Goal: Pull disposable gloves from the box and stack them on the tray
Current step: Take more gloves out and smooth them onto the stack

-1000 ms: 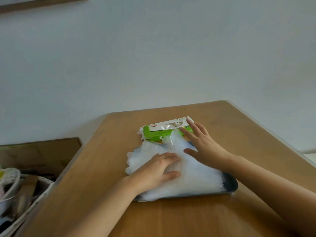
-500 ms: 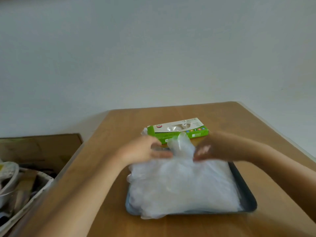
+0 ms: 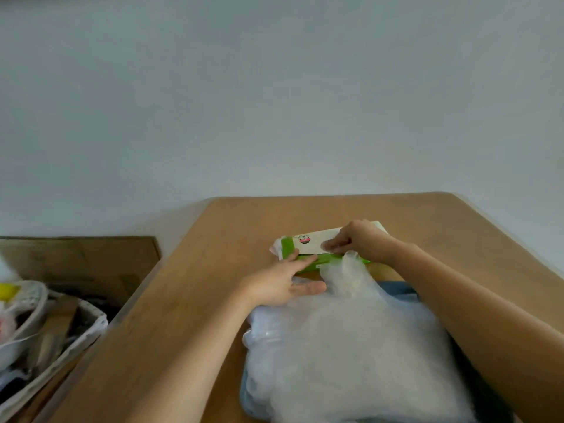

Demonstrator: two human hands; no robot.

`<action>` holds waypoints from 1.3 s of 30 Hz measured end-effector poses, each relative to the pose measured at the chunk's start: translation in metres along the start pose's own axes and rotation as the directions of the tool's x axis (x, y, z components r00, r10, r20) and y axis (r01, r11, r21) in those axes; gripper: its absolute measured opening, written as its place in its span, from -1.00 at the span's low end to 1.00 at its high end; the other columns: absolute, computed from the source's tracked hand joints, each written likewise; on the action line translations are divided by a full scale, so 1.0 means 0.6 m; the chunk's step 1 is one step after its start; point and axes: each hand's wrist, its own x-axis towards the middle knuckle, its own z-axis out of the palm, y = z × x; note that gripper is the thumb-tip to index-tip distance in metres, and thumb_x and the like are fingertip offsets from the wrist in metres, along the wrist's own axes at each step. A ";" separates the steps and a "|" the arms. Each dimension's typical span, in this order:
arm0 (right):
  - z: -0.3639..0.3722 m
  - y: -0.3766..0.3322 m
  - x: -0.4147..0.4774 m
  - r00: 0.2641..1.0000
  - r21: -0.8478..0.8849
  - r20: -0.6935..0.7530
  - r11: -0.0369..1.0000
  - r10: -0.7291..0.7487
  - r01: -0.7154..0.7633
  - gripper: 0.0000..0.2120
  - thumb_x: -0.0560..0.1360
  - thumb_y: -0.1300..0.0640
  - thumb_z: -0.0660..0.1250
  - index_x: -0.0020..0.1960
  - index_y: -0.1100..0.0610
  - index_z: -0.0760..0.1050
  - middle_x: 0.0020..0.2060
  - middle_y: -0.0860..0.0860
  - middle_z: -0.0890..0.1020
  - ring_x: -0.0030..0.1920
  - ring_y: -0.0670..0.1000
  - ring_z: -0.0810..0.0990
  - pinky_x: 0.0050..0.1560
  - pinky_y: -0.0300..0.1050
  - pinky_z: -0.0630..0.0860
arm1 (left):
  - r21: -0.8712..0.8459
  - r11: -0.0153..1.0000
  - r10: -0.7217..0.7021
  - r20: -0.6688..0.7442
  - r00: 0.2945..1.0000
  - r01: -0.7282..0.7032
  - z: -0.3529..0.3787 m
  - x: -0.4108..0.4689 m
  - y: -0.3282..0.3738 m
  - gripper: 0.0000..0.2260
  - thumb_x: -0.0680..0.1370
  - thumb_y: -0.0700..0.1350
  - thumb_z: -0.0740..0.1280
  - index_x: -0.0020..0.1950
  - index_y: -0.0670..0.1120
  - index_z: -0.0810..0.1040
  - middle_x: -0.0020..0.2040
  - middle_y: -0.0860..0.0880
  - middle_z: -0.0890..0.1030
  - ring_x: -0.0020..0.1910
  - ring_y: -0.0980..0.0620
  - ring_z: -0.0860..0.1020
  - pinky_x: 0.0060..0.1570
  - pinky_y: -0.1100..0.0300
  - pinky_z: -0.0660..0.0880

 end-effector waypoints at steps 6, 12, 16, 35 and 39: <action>0.009 0.022 -0.007 0.990 -0.074 -0.133 0.997 -0.039 0.029 -0.86 0.49 0.21 0.37 0.00 0.14 0.68 -0.06 0.04 0.68 -0.02 0.06 0.59 -0.10 -0.27 0.33 | -0.035 0.999 0.030 0.012 0.999 -0.030 -0.001 -0.003 -0.002 -0.27 0.41 0.36 0.14 0.55 0.20 0.06 0.58 -0.01 -0.11 0.55 0.06 -0.15 0.51 0.11 -0.05; 0.013 0.030 -0.011 0.989 -0.037 -0.126 0.996 -0.079 0.075 -0.88 0.53 0.24 0.29 -0.01 0.16 0.60 -0.14 -0.05 0.56 -0.06 0.03 0.52 -0.14 -0.29 0.31 | -0.034 0.999 0.033 0.010 0.999 -0.032 -0.003 -0.005 0.003 -0.41 0.55 0.23 0.17 0.54 0.20 0.06 0.58 0.01 -0.13 0.55 0.06 -0.12 0.46 0.15 -0.03; 0.009 0.025 -0.007 0.997 -0.001 -0.008 0.997 -0.074 0.074 -0.80 0.56 0.02 0.30 0.13 -0.06 0.63 -0.27 -0.17 0.47 -0.15 -0.02 0.47 -0.12 -0.21 0.34 | -0.014 0.999 0.034 0.019 0.999 -0.034 -0.004 -0.009 0.009 -0.41 0.55 0.23 0.17 0.54 0.21 0.04 0.58 0.03 -0.15 0.55 0.05 -0.10 0.46 0.14 -0.01; 0.016 0.027 -0.008 0.948 0.538 -0.251 0.842 0.197 -0.033 -0.90 0.52 0.23 0.34 -0.16 0.14 0.59 -0.38 0.00 0.52 -0.40 -0.07 0.46 -0.42 -0.31 0.44 | -0.012 0.999 0.037 0.030 0.999 -0.037 -0.009 -0.015 0.015 -0.43 0.57 0.21 0.16 0.55 0.21 0.04 0.58 0.05 -0.11 0.55 0.07 -0.08 0.43 0.18 0.00; 0.009 0.026 -0.012 0.927 0.782 -0.232 0.624 0.296 -0.003 -0.88 0.54 0.24 0.32 -0.18 0.16 0.54 -0.36 -0.02 0.49 -0.42 -0.08 0.43 -0.42 -0.30 0.43 | -0.028 0.998 0.048 0.022 0.999 -0.048 -0.010 -0.016 0.017 -0.46 0.58 0.19 0.16 0.53 0.23 0.07 0.58 0.07 -0.07 0.55 0.10 -0.06 0.38 0.26 0.04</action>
